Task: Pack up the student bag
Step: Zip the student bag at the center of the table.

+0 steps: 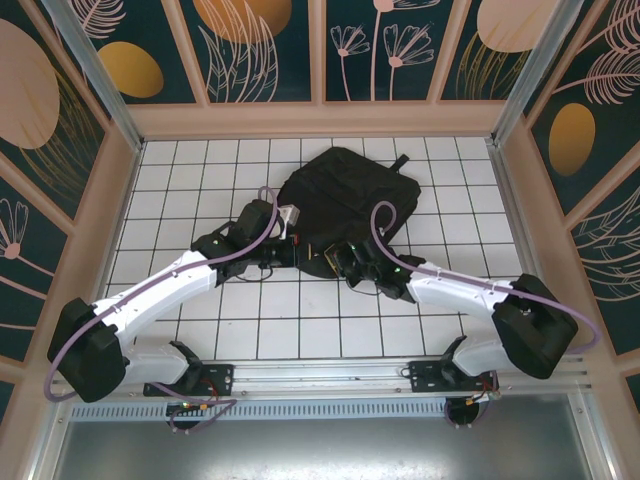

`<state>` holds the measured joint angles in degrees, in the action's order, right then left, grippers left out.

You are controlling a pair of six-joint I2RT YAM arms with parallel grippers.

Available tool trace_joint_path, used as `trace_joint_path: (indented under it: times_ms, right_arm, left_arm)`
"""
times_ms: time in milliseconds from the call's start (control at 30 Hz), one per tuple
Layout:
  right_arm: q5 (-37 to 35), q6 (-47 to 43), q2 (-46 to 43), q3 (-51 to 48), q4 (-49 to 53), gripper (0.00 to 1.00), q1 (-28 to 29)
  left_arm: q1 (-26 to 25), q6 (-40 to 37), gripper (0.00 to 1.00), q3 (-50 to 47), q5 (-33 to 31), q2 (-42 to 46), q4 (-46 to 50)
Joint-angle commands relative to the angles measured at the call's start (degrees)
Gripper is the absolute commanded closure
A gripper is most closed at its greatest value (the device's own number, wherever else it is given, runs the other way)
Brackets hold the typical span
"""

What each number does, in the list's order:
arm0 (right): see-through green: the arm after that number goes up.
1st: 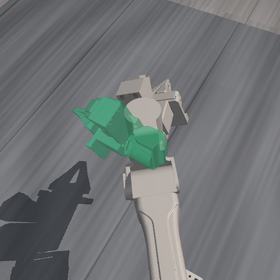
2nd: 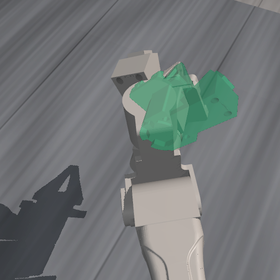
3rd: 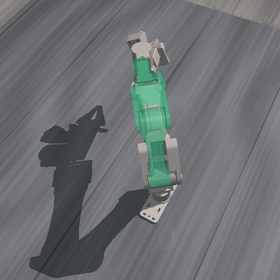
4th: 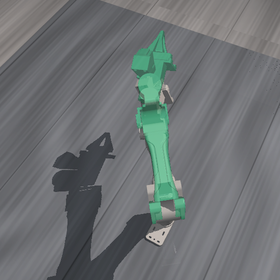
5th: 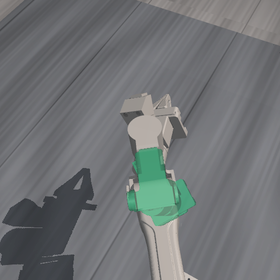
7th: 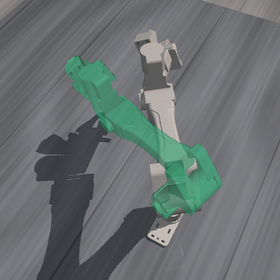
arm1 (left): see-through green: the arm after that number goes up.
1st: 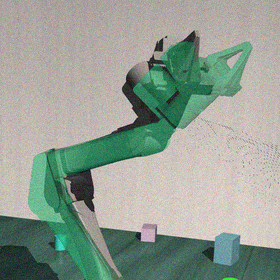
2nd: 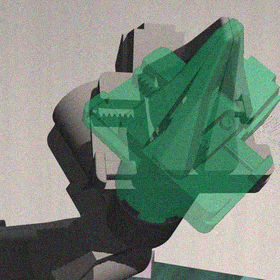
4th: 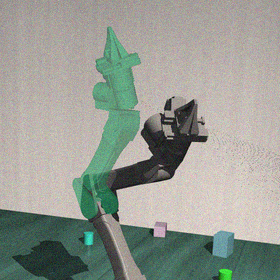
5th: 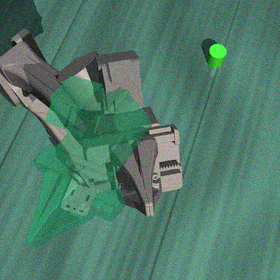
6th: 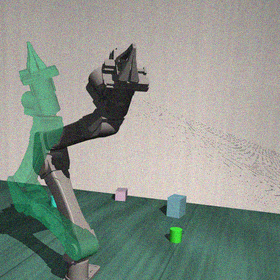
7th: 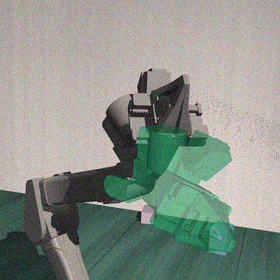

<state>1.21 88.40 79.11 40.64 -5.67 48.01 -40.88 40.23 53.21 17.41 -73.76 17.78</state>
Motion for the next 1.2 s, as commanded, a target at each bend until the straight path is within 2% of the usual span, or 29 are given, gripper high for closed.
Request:
trace_joint_path:
  times_ms: [0,100,267,600,833,1000,1167]
  right_arm:
    - [-2.33,-5.96,2.07,3.01,6.32,0.94,-1.59]
    - [-2.53,-9.27,1.59,4.49,9.17,1.0,-2.17]
    - [-2.36,-13.68,-0.84,4.08,12.68,1.0,-3.83]
    - [-0.46,-19.0,-5.78,1.76,16.48,1.0,-6.37]
    - [-0.55,-21.34,-6.94,1.59,18.17,1.0,-7.92]
    - [2.38,-21.94,-3.69,3.79,16.52,1.0,-7.22]
    - [-1.64,-25.25,-0.83,8.11,20.47,1.0,-3.17]
  left_arm:
    - [0.15,0.83,1.0,-0.03,2.8,3.07,-4.14]
    - [0.1,-0.25,1.0,0.31,0.21,3.43,-2.37]
    - [0.18,-1.56,1.0,0.94,-3.95,3.35,0.43]
    - [0.26,-3.28,1.0,4.0,-7.94,2.74,2.56]
    - [0.23,-2.17,1.0,7.36,-4.14,2.1,2.79]
    - [0.2,-2.62,1.0,11.9,-3.06,-1.27,5.39]
    - [0.2,-3.65,1.0,15.49,-6.87,-5.14,7.16]
